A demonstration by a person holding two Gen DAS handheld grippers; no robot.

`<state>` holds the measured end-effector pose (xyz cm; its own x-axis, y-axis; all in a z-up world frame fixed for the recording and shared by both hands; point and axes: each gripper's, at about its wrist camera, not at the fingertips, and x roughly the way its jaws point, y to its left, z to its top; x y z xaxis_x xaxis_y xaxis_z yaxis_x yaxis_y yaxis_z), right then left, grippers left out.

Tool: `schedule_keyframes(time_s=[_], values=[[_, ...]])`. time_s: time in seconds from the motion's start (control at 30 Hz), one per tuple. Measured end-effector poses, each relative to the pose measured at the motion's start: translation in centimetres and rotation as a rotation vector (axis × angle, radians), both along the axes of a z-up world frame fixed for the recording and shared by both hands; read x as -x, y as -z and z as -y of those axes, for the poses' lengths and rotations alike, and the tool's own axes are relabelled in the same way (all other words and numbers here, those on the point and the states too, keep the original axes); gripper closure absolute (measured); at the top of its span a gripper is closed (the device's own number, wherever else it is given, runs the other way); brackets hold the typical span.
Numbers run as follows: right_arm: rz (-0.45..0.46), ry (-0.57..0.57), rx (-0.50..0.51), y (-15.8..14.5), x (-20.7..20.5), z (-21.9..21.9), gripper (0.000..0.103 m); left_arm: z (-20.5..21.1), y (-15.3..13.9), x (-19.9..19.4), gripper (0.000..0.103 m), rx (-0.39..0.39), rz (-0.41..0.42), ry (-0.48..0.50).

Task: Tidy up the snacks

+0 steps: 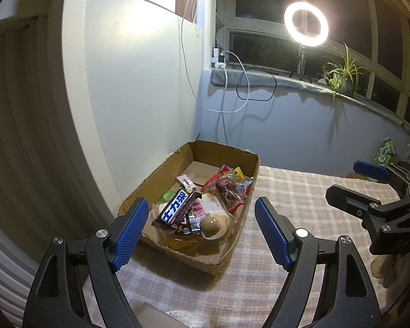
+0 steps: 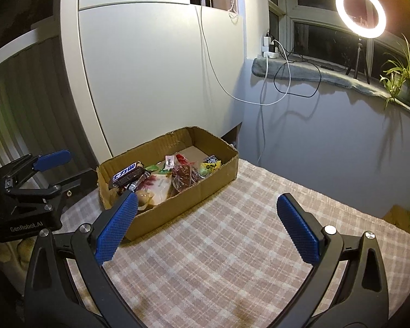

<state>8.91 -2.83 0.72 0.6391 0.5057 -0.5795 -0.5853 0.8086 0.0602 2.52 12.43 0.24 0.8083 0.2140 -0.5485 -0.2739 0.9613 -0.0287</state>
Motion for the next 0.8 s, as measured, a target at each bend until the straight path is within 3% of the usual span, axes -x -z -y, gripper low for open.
schedule_keyframes(time_s=[0.8], values=[[-0.01, -0.004, 0.002, 0.32, -0.06, -0.03, 0.0, 0.23, -0.07, 0.07, 0.023, -0.001, 0.001, -0.005]])
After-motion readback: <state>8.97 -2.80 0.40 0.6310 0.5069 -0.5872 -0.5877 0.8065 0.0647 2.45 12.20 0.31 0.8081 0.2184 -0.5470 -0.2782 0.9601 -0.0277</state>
